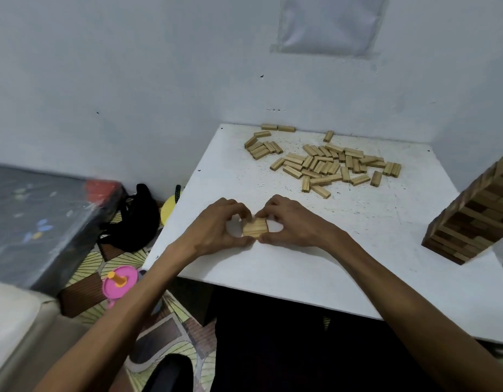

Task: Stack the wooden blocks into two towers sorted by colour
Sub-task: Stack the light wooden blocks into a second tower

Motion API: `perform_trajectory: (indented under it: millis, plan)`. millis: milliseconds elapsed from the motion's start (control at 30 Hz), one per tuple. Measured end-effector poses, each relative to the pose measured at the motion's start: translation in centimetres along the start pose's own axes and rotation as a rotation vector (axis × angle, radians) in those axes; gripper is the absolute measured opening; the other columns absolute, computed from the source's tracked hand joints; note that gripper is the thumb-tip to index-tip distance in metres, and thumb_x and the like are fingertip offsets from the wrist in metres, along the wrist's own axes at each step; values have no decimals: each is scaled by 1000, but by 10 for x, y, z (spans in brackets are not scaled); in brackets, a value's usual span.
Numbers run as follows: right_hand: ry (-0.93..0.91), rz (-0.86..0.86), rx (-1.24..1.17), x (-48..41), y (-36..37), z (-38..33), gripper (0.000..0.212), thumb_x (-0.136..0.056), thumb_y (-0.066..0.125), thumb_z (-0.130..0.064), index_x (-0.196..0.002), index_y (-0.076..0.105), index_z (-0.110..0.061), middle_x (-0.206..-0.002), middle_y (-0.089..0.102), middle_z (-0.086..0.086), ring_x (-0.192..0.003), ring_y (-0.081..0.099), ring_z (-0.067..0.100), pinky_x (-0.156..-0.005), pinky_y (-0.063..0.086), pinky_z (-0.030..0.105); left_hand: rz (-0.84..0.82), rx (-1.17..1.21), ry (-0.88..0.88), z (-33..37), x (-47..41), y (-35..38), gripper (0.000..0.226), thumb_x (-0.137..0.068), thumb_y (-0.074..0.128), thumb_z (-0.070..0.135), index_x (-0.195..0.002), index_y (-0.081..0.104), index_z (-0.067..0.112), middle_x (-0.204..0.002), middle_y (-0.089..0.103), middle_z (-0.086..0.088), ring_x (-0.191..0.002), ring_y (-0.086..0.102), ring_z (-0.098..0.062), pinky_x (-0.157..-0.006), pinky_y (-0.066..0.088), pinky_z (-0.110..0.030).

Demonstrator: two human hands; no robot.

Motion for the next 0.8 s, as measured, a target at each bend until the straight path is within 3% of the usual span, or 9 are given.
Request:
perform_trajectory:
  millis: [67,167,267,367,467,633,800]
  plan:
    - [-52,2,3,-15,9,-15,56,-87,79,-44,-135,63,-22,-122,51,-7,-105,45,7,-79,33,14,25,-14,-7,-13,11,-13,31,-75,87,45,-99,69,37,-99,61,20,-93,52,-2,-77,35,-14]
    - [-94,31,-32,-37,19,-33,58,-85,80,-47,-136,62,-25,-122,56,-8,-106,49,7,-85,38,22,63,-11,-40,-34,27,-32,29,-75,85,46,-98,70,36,-99,62,20,-93,54,-5,-80,44,-26]
    - [-170,55,-64,-54,27,-51,45,-83,79,-45,-124,64,-32,-115,59,-15,-104,52,4,-86,40,20,93,-18,-70,-53,41,-47,32,-73,79,51,-99,71,33,-100,63,19,-95,57,-10,-82,47,-33]
    - [-239,90,-54,-64,31,-67,30,-84,78,-39,-110,66,-31,-109,57,-23,-103,51,2,-88,38,17,107,-38,-112,-66,49,-57,32,-76,81,50,-100,72,32,-103,61,20,-97,55,-9,-82,44,-30]
    - [-272,133,-45,-69,30,-75,24,-86,77,-43,-104,66,-33,-107,60,-23,-103,53,3,-88,44,23,108,-84,-127,-71,53,-63,31,-80,82,46,-104,72,29,-106,60,17,-102,51,-9,-83,38,-27]
    - [-313,135,-54,-73,31,-80,22,-88,75,-40,-106,66,-31,-113,65,-21,-106,56,7,-91,47,28,127,-107,-144,-80,58,-65,31,-84,78,53,-105,70,32,-112,63,14,-105,50,-8,-87,39,-30]
    - [-328,174,-97,-71,28,-77,26,-85,79,-29,-109,70,-30,-118,67,-21,-111,56,7,-90,45,21,190,-32,-161,-89,66,-61,33,-82,74,62,-105,69,38,-114,64,19,-100,48,-9,-88,44,-34]
Point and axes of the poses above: each hand's wrist, its own x-axis away from the middle knuckle, its own y-axis out of the palm, z = x × y, the point moved 10 cm from there along -x, towards the middle knuckle
